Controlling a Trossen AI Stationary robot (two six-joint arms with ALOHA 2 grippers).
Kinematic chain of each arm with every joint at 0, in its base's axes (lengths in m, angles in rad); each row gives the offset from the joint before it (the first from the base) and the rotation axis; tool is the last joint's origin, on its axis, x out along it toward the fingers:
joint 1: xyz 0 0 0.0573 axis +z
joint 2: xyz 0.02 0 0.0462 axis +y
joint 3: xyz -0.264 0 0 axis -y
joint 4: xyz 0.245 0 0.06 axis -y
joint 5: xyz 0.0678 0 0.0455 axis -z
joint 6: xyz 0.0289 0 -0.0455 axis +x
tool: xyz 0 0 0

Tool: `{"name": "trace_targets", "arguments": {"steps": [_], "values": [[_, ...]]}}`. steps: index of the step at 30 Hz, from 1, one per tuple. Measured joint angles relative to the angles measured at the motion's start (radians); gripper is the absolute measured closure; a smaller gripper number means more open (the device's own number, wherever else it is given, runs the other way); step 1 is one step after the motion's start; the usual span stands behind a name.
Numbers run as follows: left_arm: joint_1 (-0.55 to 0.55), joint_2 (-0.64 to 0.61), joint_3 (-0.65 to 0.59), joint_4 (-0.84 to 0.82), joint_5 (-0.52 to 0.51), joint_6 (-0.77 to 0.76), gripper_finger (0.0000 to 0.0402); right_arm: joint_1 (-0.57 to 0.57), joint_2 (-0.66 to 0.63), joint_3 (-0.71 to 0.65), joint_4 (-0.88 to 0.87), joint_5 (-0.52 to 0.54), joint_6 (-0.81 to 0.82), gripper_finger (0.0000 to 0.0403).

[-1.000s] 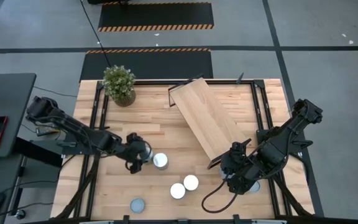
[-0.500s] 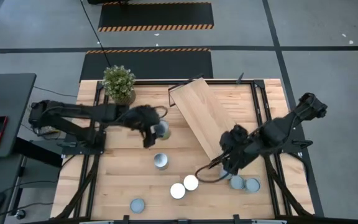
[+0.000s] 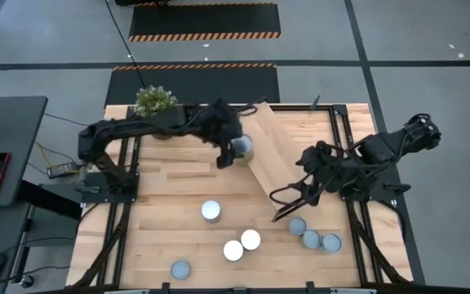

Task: Pick and place cans onto a shelf
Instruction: Put the canned oranges on the shelf

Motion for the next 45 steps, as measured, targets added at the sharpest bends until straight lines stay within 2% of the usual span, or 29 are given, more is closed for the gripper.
{"name": "trace_targets", "arguments": {"steps": [6,10,14,19,21,26,32,39,45], "values": [[0.094,0.14,0.109,-0.008,0.097,0.121,0.0084,-0.061,-0.024,0.0,0.008,-0.011,-0.1,0.003],[0.139,0.2,0.146,-0.004,0.099,0.137,0.0084,-0.128,-0.044,0.0,0.008,-0.055,-0.163,0.003],[0.151,0.208,0.161,0.004,0.042,0.131,0.0075,-0.166,-0.059,0.0,0.009,-0.058,-0.203,0.003],[0.147,0.208,0.161,0.008,-0.021,0.131,0.0018,-0.191,-0.066,0.0,0.021,-0.071,-0.238,0.003],[0.147,0.208,0.161,0.008,-0.035,0.132,0.0008,-0.202,-0.066,0.0,0.022,-0.079,-0.252,0.003],[0.144,0.199,0.16,0.019,-0.091,0.214,0.001,-0.241,-0.066,0.0,0.023,-0.11,-0.284,0.003],[0.144,0.174,0.162,-0.022,-0.106,0.317,0.0009,-0.294,-0.066,0.0,0.044,-0.138,-0.333,0.003],[0.137,0.167,0.16,-0.027,-0.235,0.424,0.0008,-0.327,-0.065,0.0,0.069,-0.158,-0.356,0.003],[0.136,0.167,0.16,0.017,-0.259,0.428,0.0008,-0.333,-0.065,0.0,0.069,-0.158,-0.364,0.003]]}}
